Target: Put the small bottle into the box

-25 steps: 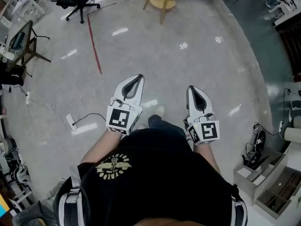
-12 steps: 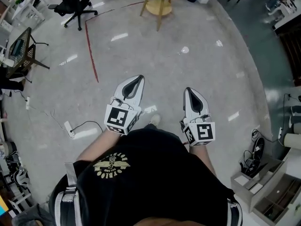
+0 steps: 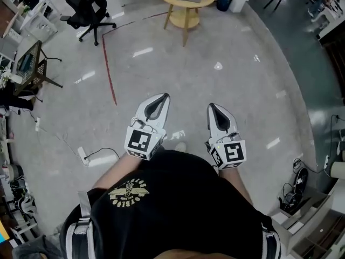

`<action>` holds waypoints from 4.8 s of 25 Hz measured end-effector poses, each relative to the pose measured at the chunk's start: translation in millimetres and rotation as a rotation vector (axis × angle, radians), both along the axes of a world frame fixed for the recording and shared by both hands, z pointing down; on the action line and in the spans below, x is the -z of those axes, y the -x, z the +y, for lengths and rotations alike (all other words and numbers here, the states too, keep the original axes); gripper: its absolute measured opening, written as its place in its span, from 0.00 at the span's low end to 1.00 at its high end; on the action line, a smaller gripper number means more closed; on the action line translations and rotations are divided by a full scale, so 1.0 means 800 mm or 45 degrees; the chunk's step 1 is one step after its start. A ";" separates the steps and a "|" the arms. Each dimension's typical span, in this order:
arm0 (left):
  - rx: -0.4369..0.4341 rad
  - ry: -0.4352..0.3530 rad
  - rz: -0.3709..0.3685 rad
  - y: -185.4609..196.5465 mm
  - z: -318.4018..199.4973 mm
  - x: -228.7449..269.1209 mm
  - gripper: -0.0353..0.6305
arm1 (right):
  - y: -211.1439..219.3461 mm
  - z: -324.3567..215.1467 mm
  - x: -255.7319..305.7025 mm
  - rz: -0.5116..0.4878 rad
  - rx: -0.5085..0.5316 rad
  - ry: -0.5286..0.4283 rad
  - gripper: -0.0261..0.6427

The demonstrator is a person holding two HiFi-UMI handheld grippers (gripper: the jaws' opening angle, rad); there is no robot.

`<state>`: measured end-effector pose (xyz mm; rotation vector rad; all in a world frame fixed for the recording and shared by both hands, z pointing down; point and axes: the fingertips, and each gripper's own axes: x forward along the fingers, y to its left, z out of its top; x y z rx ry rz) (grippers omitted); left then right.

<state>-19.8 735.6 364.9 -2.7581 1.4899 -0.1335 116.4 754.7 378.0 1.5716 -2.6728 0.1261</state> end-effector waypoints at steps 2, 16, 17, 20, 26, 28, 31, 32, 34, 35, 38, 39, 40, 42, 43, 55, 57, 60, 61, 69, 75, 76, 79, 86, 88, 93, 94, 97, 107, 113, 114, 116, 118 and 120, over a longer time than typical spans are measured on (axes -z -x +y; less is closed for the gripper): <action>0.020 0.004 -0.006 0.007 -0.004 -0.001 0.05 | 0.003 -0.005 0.002 -0.004 0.016 -0.006 0.05; 0.045 0.120 0.063 0.038 -0.065 -0.032 0.05 | 0.025 -0.062 -0.013 0.015 0.014 0.064 0.05; 0.037 0.117 0.070 0.037 -0.070 -0.030 0.05 | 0.027 -0.064 -0.012 0.022 0.013 0.058 0.05; 0.011 0.135 0.075 0.035 -0.079 -0.037 0.05 | 0.030 -0.069 -0.015 0.031 -0.002 0.072 0.05; -0.022 0.128 0.085 0.016 -0.078 -0.036 0.05 | 0.016 -0.053 -0.018 0.049 -0.021 0.078 0.05; -0.036 0.133 0.085 0.009 -0.073 -0.037 0.05 | 0.010 -0.051 -0.020 0.049 -0.038 0.087 0.05; -0.058 0.141 0.074 0.002 -0.064 -0.040 0.05 | 0.003 -0.044 -0.018 0.053 -0.063 0.087 0.05; -0.062 0.137 0.072 0.001 -0.065 -0.039 0.05 | 0.001 -0.044 -0.017 0.055 -0.070 0.082 0.05; -0.062 0.121 0.073 0.003 -0.072 -0.034 0.05 | -0.001 -0.047 -0.015 0.055 -0.084 0.074 0.05; -0.056 0.116 0.075 0.005 -0.076 -0.033 0.05 | -0.001 -0.049 -0.015 0.054 -0.090 0.074 0.05; -0.032 0.125 0.075 0.014 -0.086 -0.036 0.05 | 0.002 -0.057 -0.018 0.052 -0.101 0.079 0.05; -0.028 0.131 0.073 0.018 -0.089 -0.038 0.05 | 0.006 -0.060 -0.019 0.048 -0.101 0.082 0.05; -0.024 0.135 0.070 0.022 -0.094 -0.039 0.05 | 0.010 -0.065 -0.019 0.044 -0.099 0.084 0.05; -0.016 0.138 0.063 0.033 -0.107 -0.040 0.05 | 0.020 -0.079 -0.018 0.032 -0.099 0.082 0.05; -0.009 0.139 0.062 0.040 -0.115 -0.040 0.05 | 0.026 -0.087 -0.017 0.026 -0.103 0.078 0.05; -0.041 0.061 0.068 0.131 -0.245 -0.006 0.05 | 0.116 -0.208 0.016 0.025 -0.150 0.004 0.05; -0.056 0.062 0.074 0.146 -0.260 -0.005 0.05 | 0.132 -0.223 0.019 0.043 -0.167 0.000 0.05; -0.071 0.063 0.078 0.168 -0.275 -0.007 0.05 | 0.154 -0.234 0.015 0.079 -0.191 0.015 0.05; -0.071 0.059 0.076 0.174 -0.279 -0.008 0.05 | 0.159 -0.236 0.011 0.092 -0.196 0.028 0.05; -0.107 0.087 0.017 0.199 -0.308 -0.028 0.05 | 0.172 -0.266 0.008 0.148 -0.215 0.055 0.05; -0.127 0.116 -0.023 0.196 -0.315 -0.039 0.05 | 0.192 -0.275 -0.016 0.125 -0.160 0.097 0.05; -0.129 0.116 -0.033 0.196 -0.316 -0.040 0.05 | 0.193 -0.278 -0.020 0.118 -0.157 0.104 0.05; -0.130 0.106 -0.051 0.191 -0.319 -0.039 0.05 | 0.191 -0.288 -0.025 0.108 -0.149 0.120 0.05; -0.179 0.128 -0.034 0.170 -0.336 -0.041 0.05 | 0.188 -0.311 -0.019 0.121 -0.142 0.124 0.05; -0.197 0.136 -0.030 0.163 -0.341 -0.044 0.05 | 0.181 -0.320 -0.021 0.122 -0.145 0.128 0.05; -0.165 0.199 -0.022 0.168 -0.374 -0.064 0.05 | 0.178 -0.352 -0.033 0.123 -0.137 0.151 0.05; -0.157 0.206 -0.018 0.168 -0.383 -0.066 0.05 | 0.176 -0.360 -0.035 0.124 -0.134 0.156 0.05; -0.153 0.208 -0.019 0.157 -0.410 -0.068 0.05 | 0.165 -0.386 -0.036 0.112 -0.138 0.156 0.05; -0.122 0.154 -0.014 0.109 -0.521 -0.050 0.05 | 0.112 -0.492 -0.039 0.040 -0.131 0.158 0.05; -0.098 0.124 -0.026 0.071 -0.583 -0.032 0.05 | 0.087 -0.553 -0.034 0.067 -0.071 0.144 0.05; -0.099 0.125 -0.027 0.065 -0.589 -0.032 0.05 | 0.080 -0.563 -0.034 0.064 -0.075 0.142 0.05; -0.099 0.124 -0.038 0.057 -0.601 -0.033 0.05 | 0.070 -0.582 -0.036 0.060 -0.074 0.147 0.05; -0.088 0.121 -0.047 0.051 -0.612 -0.035 0.05 | 0.064 -0.598 -0.040 0.066 -0.056 0.158 0.05; -0.071 0.119 -0.050 0.046 -0.624 -0.037 0.05 | 0.061 -0.609 -0.042 0.074 -0.031 0.164 0.05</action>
